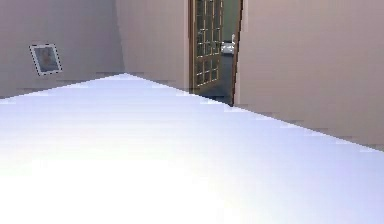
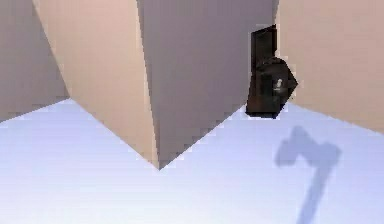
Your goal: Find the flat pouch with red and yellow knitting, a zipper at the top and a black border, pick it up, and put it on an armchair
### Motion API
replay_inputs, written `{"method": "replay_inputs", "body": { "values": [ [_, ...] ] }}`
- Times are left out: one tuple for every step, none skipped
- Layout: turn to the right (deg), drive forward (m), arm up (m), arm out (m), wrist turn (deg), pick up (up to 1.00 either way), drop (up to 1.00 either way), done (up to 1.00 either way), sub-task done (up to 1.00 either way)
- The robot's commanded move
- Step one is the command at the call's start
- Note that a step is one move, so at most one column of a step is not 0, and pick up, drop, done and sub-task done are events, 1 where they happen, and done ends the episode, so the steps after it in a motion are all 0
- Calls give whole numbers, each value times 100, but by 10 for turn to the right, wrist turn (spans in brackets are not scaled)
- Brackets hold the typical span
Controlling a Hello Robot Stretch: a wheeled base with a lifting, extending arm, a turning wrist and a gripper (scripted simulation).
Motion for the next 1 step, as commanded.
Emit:
{"method": "replay_inputs", "body": {
  "values": [
    [0,100,0,0,0,0,0,0,0]
  ]
}}
